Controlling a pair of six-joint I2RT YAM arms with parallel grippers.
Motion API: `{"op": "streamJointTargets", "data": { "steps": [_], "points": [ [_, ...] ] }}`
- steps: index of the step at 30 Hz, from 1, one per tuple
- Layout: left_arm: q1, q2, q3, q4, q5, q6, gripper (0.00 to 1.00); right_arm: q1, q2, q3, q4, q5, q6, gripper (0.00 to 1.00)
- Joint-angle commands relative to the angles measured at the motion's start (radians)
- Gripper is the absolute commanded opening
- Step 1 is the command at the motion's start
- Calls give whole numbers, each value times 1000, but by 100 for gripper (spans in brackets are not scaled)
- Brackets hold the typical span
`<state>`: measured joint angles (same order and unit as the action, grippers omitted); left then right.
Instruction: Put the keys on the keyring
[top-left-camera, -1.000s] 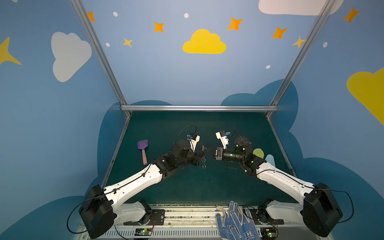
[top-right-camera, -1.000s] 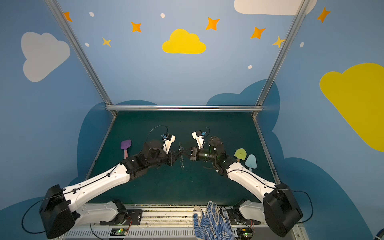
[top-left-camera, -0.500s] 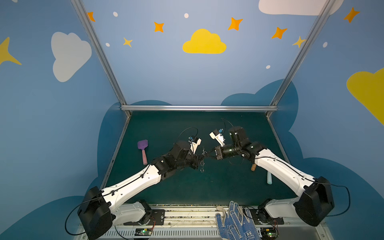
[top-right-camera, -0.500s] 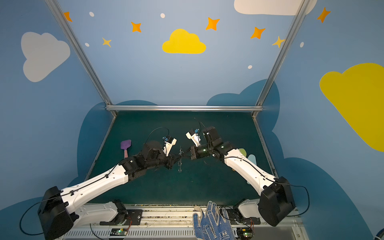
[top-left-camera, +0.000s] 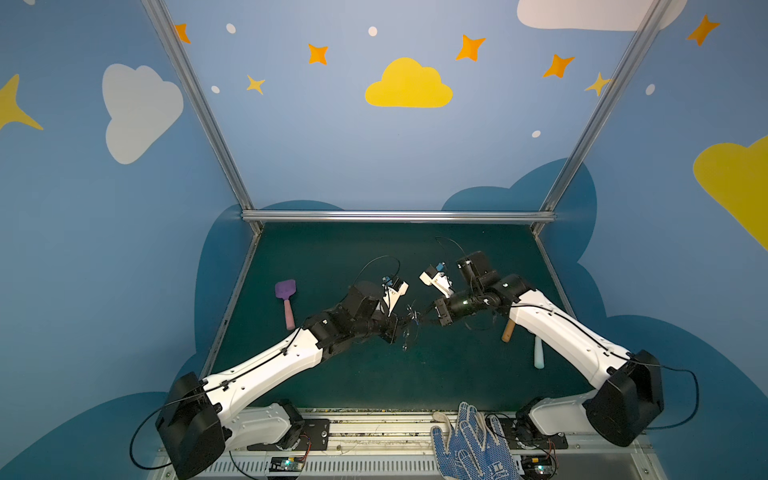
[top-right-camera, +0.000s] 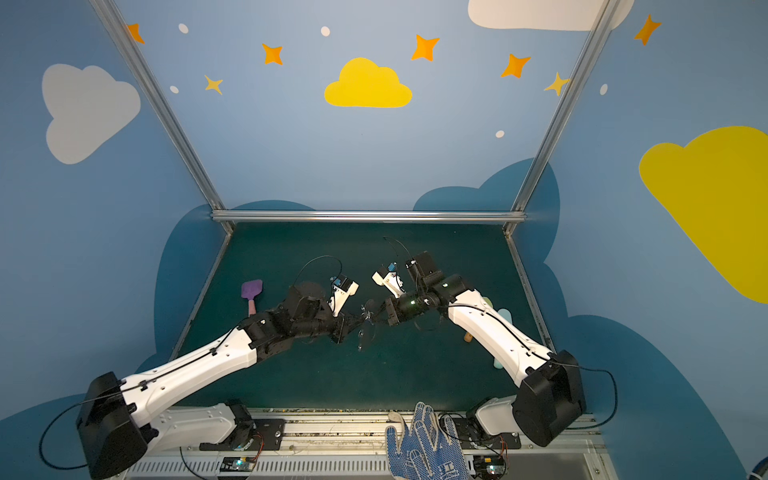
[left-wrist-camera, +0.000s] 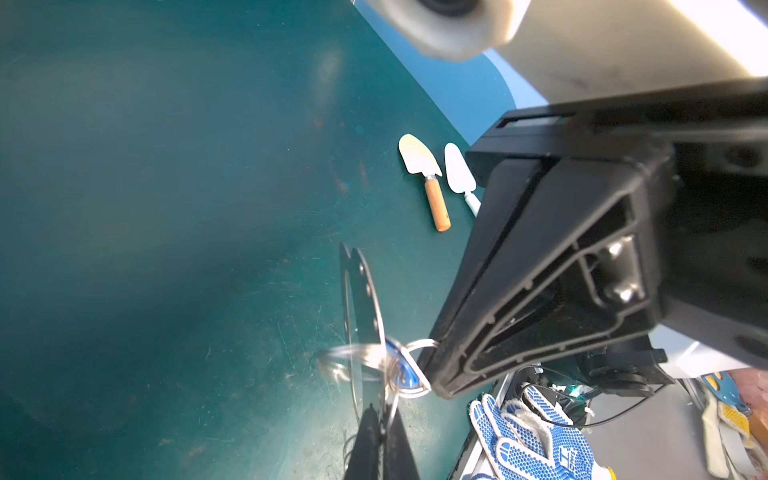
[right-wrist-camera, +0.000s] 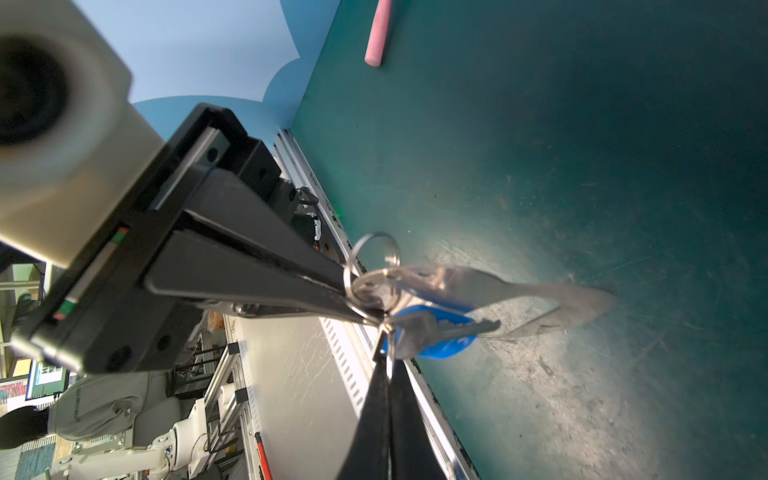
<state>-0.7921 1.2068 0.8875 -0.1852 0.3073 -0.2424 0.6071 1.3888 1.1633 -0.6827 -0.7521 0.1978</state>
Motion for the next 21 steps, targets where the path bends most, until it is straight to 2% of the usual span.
{"op": "streamJointTargets", "data": {
  "steps": [1,2,5,8,13,21],
  "points": [
    [17,4,34,0,-40,6,4,-9,-31,9,-62,22,7,10],
    [16,0,32,0,-46,4,4,-22,-42,4,-57,41,19,19],
    [16,-1,27,6,-58,-9,4,-55,-89,-25,-19,83,65,28],
    [15,3,33,-2,-77,-33,4,-69,-150,-66,30,162,123,28],
    [17,33,71,-37,-132,-81,4,-56,-251,-196,211,151,192,27],
    [22,107,148,-77,-184,-241,4,98,-300,-371,460,344,246,37]
  ]
}}
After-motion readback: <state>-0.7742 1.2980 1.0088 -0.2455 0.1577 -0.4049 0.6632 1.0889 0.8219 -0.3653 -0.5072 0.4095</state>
